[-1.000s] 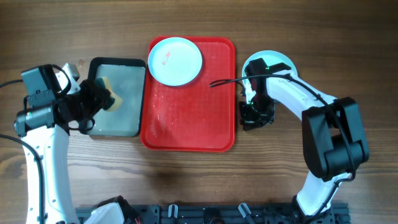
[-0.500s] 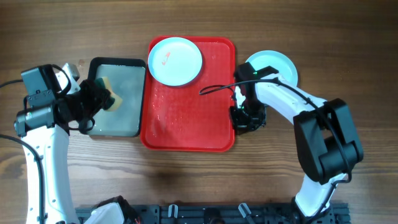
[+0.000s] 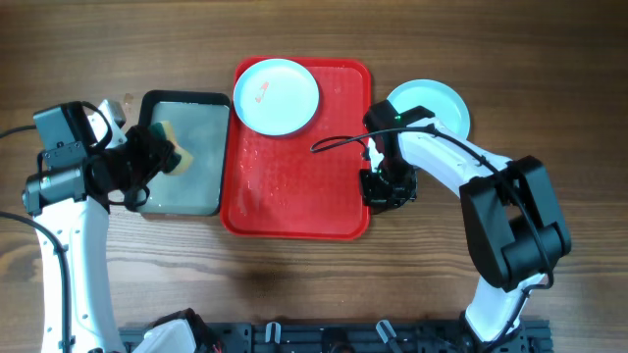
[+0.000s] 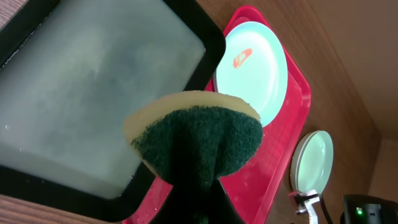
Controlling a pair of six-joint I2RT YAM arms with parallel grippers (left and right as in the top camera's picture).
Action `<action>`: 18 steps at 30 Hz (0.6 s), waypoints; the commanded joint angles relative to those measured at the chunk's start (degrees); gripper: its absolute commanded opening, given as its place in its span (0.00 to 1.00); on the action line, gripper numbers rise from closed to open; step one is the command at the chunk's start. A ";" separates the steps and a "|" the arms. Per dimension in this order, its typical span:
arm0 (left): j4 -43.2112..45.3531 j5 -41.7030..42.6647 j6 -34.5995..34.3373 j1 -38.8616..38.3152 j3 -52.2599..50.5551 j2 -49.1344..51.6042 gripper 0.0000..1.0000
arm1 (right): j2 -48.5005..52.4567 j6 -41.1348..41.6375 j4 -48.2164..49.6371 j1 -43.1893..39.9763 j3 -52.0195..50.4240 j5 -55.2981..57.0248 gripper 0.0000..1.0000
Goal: Clean dirty plates on tray and stack at the side
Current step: 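Move the right gripper to the stained white plate on the tray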
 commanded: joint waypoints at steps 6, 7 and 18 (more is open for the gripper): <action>0.07 1.07 0.96 0.26 0.74 -0.57 0.04 | -1.05 -0.72 0.50 -0.42 0.90 1.20 0.04; 0.09 1.07 0.94 0.26 0.74 -0.57 0.04 | -1.05 -1.07 0.20 -1.07 2.03 1.18 0.07; 0.63 1.03 0.96 0.22 0.74 -0.57 0.04 | -1.05 -1.16 2.51 -4.48 23.80 0.26 0.49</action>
